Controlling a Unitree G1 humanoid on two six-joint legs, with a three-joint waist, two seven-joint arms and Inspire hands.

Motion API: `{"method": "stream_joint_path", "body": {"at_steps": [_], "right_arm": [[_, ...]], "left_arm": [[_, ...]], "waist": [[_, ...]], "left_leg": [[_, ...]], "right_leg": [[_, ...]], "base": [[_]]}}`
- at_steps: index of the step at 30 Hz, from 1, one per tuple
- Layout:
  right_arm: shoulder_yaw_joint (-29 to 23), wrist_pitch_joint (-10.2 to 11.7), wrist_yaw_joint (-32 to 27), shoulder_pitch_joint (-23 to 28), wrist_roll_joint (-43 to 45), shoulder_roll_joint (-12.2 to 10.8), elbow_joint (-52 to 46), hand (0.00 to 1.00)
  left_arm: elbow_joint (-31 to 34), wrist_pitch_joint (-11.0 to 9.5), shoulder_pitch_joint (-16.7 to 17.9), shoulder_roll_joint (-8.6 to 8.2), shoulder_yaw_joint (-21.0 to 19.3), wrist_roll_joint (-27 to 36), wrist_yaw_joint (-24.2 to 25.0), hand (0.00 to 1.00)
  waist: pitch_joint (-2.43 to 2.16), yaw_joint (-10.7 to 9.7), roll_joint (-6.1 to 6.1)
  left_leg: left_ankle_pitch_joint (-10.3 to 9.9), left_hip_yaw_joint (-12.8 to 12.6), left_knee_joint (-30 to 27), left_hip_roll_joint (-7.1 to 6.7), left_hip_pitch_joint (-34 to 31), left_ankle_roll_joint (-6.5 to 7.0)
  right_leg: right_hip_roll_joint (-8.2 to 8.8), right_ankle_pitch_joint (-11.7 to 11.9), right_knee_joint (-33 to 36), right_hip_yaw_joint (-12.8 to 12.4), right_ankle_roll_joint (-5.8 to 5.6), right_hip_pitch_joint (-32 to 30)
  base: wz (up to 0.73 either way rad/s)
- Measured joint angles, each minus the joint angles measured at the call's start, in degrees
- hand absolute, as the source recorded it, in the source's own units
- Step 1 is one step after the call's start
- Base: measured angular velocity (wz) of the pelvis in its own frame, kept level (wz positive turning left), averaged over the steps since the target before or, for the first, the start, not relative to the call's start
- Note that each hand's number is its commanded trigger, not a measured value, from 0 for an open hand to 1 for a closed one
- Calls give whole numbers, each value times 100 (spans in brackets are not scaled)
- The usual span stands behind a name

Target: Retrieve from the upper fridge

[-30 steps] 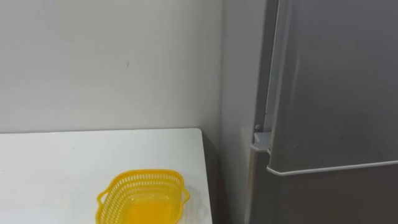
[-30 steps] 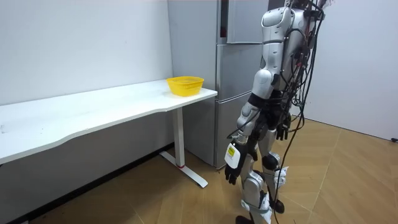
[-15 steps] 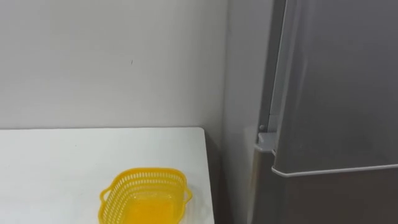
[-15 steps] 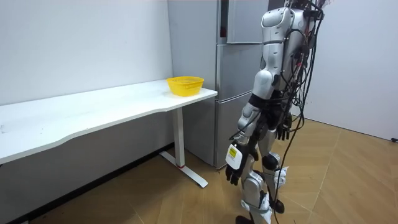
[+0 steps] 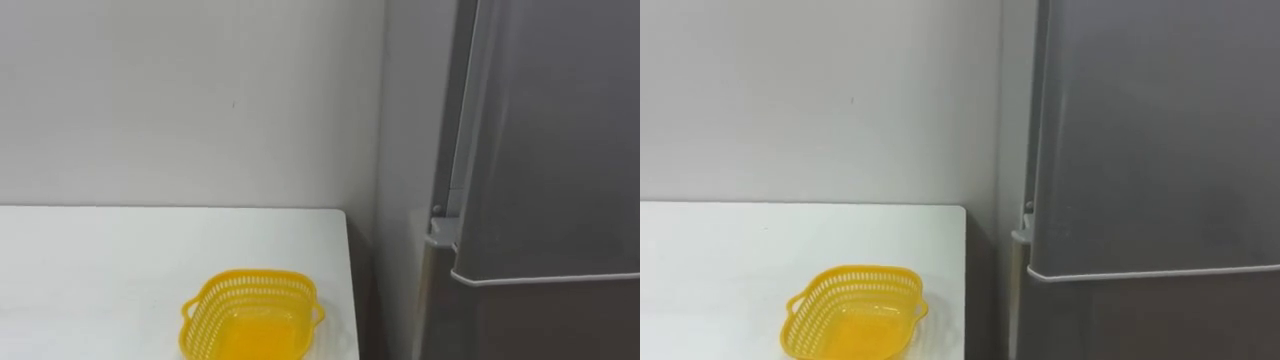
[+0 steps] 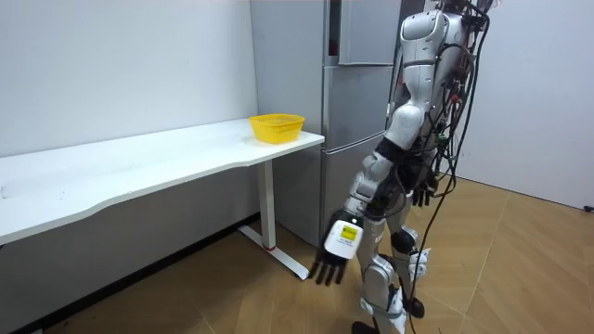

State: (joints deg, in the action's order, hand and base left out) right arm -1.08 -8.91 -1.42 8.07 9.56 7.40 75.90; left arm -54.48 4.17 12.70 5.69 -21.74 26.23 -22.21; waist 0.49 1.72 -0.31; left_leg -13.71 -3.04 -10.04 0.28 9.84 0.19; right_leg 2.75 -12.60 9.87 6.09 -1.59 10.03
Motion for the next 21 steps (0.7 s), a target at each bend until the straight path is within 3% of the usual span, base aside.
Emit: {"method": "stream_joint_path", "body": {"at_steps": [2, 8, 11, 13, 16, 21], "right_arm": [[-24, 51, -53, 35, 33, -2, -17, 0], [-67, 208, -42, 100, -23, -4, -143, 0], [-30, 234, -49, 148, -20, -5, -226, 0], [-31, 316, -52, 233, 8, -4, -306, 0], [-32, 337, -14, 247, 98, -4, -305, 0], [-35, 400, 100, 259, 203, -6, -305, 0]], "left_arm": [[504, -194, -54, 1, -206, 408, -517, 0], [1586, -793, -51, -50, -215, 856, -1466, 0], [2098, -964, -64, -62, -199, 1118, -1846, 0], [2649, -1211, -65, -57, -205, 1503, -2187, 0], [3064, -1442, -133, -31, -187, 1682, -2371, 0], [4239, -1571, -150, -19, -153, 2058, -2374, 0]], "waist": [[-18, 14, 11], [-53, 33, 24], [-53, 32, 28], [-60, 31, 42], [-60, 6, 52], [-57, 5, 54]], "left_leg": [[0, 19, 6, -3, -7, 0], [1, 30, 45, -5, 38, 1], [1, 7, 43, -5, 40, 1], [1, 11, 45, -5, 46, 1], [1, 12, 54, -4, 39, 1], [0, 26, 55, 3, 77, 1]], "right_leg": [[0, 6, 3, 2, -1, -7], [1, 10, -2, 8, -6, -2], [2, 11, -3, 21, -6, -5], [4, 10, -4, 23, -6, 0], [4, 10, 0, 28, -6, -9], [1, 10, 76, 33, -6, -6]], "base": [[-2], [-1], [-1], [0], [0], [0]]}}
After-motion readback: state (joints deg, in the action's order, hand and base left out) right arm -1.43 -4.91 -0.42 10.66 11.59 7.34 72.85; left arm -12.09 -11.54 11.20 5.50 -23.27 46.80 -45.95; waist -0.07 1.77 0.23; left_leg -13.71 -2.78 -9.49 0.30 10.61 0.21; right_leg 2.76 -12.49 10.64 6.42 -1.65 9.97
